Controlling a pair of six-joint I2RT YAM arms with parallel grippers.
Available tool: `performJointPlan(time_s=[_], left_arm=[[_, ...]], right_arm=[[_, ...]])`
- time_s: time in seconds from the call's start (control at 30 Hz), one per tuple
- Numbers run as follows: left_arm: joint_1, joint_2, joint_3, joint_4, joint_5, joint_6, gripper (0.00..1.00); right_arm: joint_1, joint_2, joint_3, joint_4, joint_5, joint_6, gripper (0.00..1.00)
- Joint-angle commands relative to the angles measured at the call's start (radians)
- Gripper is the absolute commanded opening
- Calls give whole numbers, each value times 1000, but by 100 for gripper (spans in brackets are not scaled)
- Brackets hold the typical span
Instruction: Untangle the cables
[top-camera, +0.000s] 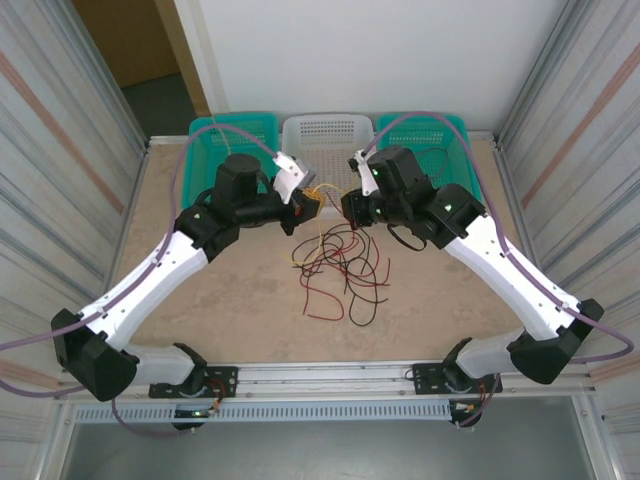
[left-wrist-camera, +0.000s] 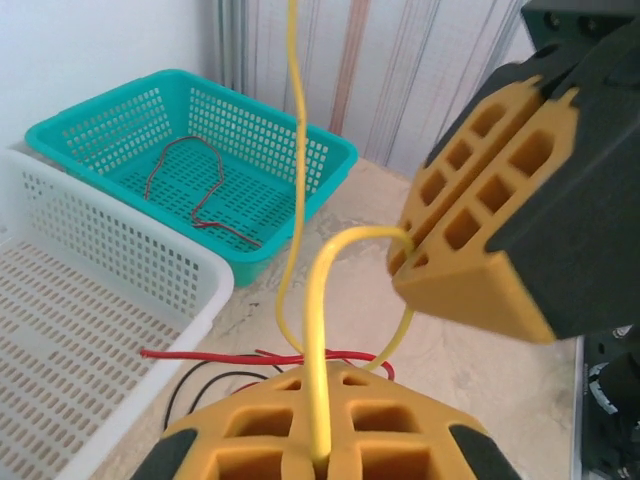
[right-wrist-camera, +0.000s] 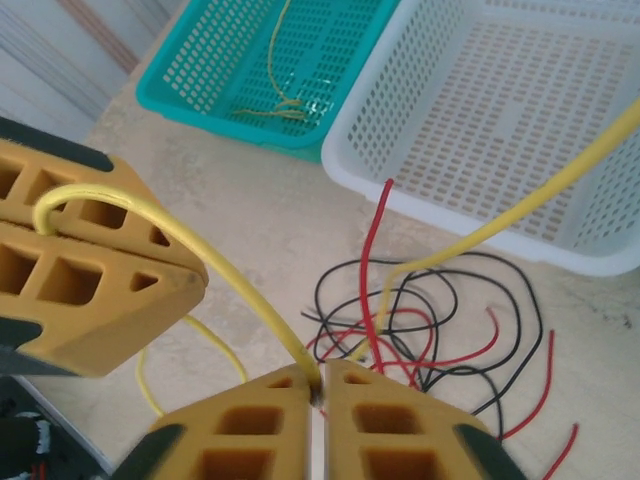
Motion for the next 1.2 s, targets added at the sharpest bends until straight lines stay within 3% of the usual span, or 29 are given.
performJointPlan(time_s=[0.0, 0.07, 0.17, 0.37, 0.6, 0.77, 0.87, 0.93, 1.17], left_arm=[[12, -8, 42, -1, 49, -27, 0], [53, -16, 36, 22, 115, -80, 0], [133, -34, 16, 88, 207, -197, 0], [176, -47, 62, 69, 325, -232, 0], [176, -40, 78, 46, 369, -244, 0], [176, -38, 67, 39, 360, -255, 0], [176, -40, 58, 42, 357, -264, 0], [178, -43, 56, 28, 326, -259, 0], [268, -52, 17, 5, 189, -331, 0]], right_arm=[[-12, -30, -44, 16, 15, 20, 46], [-53, -57, -98, 42, -2, 45, 77], [-127, -127, -211, 125, -123, 87, 91], [-141, -183, -349, 217, -224, 113, 87], [-92, -122, -357, 298, -225, 114, 87], [-78, -59, -325, 324, -251, 119, 78], [-64, -46, -326, 337, -250, 121, 55], [-62, -44, -329, 324, -229, 122, 34], [-103, -131, -400, 318, -157, 149, 5]])
